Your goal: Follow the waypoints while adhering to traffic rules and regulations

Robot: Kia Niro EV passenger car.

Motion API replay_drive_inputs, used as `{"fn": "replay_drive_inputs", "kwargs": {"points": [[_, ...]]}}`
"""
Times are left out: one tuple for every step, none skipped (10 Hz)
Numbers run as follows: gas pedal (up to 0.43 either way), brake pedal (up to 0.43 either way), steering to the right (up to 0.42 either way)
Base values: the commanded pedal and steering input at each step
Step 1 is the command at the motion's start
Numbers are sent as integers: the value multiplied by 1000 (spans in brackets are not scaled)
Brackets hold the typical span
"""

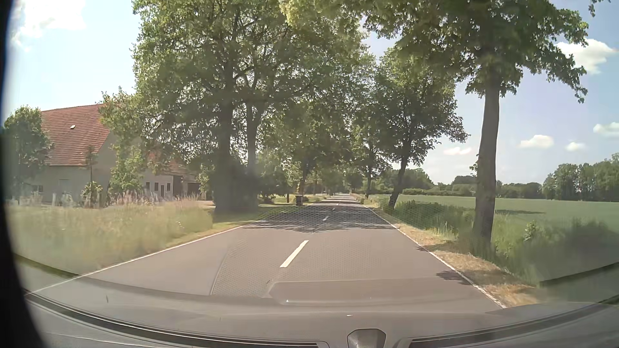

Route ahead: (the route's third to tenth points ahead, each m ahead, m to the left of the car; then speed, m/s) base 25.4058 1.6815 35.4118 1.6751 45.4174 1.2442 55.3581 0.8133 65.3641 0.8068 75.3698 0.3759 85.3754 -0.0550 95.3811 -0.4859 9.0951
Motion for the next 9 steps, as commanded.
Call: {"fn": "replay_drive_inputs", "kwargs": {"points": [[480, 6, 48], [480, 6, 44], [480, 6, 38], [488, 6, 29], [488, 6, 21], [488, 6, 14], [488, 6, 11], [488, 6, 9], [488, 6, 8]]}}
